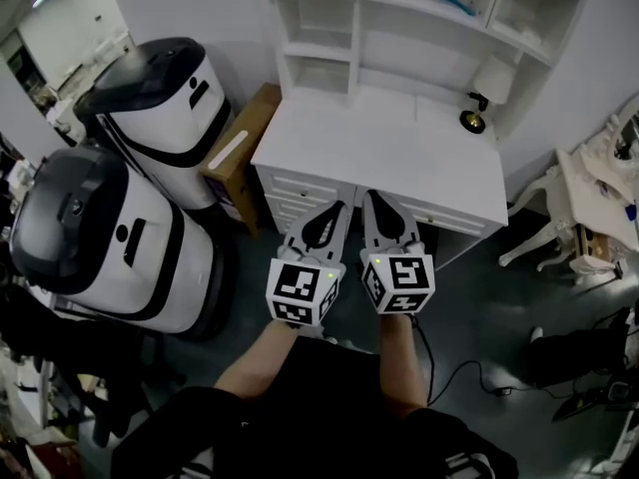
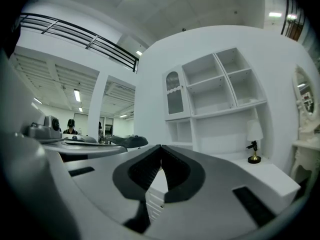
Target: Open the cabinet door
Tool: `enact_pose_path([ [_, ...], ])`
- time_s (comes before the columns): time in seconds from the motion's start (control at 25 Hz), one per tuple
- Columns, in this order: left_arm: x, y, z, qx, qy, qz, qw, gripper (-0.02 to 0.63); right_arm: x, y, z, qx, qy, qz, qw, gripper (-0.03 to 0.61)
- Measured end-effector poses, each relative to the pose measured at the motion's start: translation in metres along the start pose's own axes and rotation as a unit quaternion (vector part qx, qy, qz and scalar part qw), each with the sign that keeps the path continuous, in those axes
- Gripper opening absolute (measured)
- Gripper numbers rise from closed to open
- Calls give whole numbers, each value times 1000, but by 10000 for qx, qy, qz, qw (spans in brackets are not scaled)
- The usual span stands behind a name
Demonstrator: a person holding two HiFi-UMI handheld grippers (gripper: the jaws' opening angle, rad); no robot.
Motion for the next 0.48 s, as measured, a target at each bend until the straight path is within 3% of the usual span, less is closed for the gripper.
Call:
enact_pose_path([
  [0.28,-6,7,32,323,-99,-4,9994,12,-7,29,6,258,-46,101,9996,18],
  [0.48,-2,27,38,198,-142,-70,9997,12,-7,41,-8,126,-32,113,9999,18],
])
Point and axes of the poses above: the fingertips, and each gripper's own axes: y forward along the fingers, z to its left, x out of its top, the point moved 9 cm from there along -y, backward along the fingers, and after that the axes turned 8 degrees about x, right-handed, at the moved point
